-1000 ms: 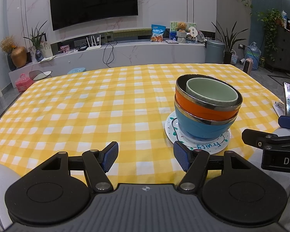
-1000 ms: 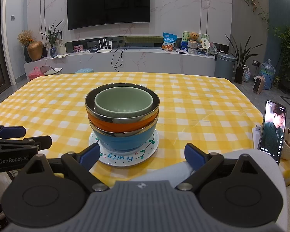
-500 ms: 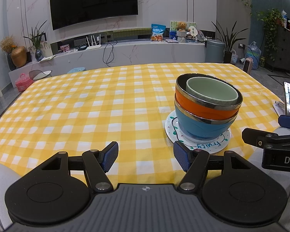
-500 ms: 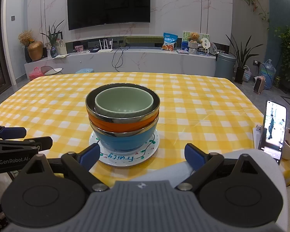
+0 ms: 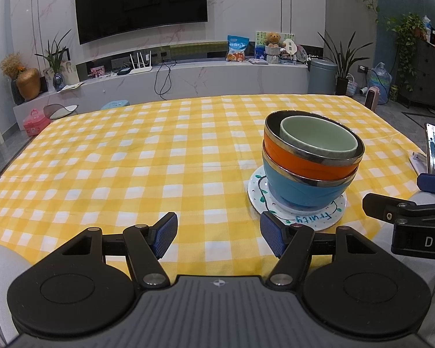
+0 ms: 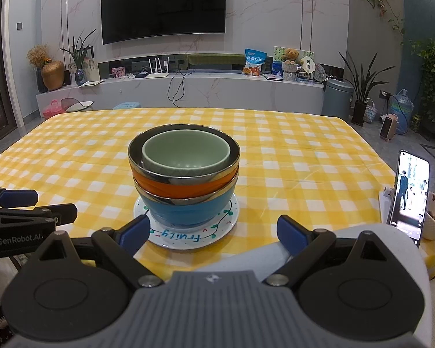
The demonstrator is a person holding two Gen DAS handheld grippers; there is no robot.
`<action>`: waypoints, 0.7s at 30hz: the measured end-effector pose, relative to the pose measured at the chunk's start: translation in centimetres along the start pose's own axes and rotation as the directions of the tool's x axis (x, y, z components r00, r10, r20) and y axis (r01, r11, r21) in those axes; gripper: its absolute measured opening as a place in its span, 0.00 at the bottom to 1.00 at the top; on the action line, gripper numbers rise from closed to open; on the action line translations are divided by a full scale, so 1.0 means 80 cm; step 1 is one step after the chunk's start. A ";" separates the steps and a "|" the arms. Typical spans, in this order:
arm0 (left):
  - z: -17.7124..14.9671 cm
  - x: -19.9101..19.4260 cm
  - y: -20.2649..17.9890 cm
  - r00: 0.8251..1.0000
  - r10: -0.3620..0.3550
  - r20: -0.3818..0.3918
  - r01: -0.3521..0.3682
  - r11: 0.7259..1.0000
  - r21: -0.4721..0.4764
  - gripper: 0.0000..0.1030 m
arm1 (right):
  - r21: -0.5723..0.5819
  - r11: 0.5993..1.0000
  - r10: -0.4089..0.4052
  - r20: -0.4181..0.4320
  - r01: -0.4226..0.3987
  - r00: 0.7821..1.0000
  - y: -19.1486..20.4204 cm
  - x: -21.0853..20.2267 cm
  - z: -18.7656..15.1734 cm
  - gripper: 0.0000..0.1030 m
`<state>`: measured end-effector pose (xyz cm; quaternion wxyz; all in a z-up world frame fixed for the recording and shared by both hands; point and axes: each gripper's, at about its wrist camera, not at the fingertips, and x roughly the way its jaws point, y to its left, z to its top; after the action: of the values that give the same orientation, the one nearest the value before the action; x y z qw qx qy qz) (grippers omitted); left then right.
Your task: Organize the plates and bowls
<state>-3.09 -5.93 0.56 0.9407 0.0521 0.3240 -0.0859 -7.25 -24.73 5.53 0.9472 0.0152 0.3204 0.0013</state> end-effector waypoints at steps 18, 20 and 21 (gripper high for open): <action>0.000 0.000 0.001 1.000 0.004 0.001 -0.004 1.000 -0.001 0.75 | -0.002 1.000 -0.001 -0.001 0.001 1.000 0.000 0.000 0.000 0.90; 0.000 0.000 0.001 1.000 0.003 0.001 -0.003 1.000 -0.001 0.75 | -0.003 1.000 -0.002 -0.002 0.002 1.000 -0.001 -0.001 -0.001 0.90; 0.000 0.000 0.001 1.000 0.004 0.001 -0.004 1.000 -0.001 0.75 | -0.003 1.000 -0.002 -0.002 0.002 1.000 -0.001 -0.001 -0.001 0.90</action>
<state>-3.08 -5.87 0.53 0.9410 0.0522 0.3235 -0.0840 -7.35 -24.83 5.47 0.9469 0.0135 0.3212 0.0010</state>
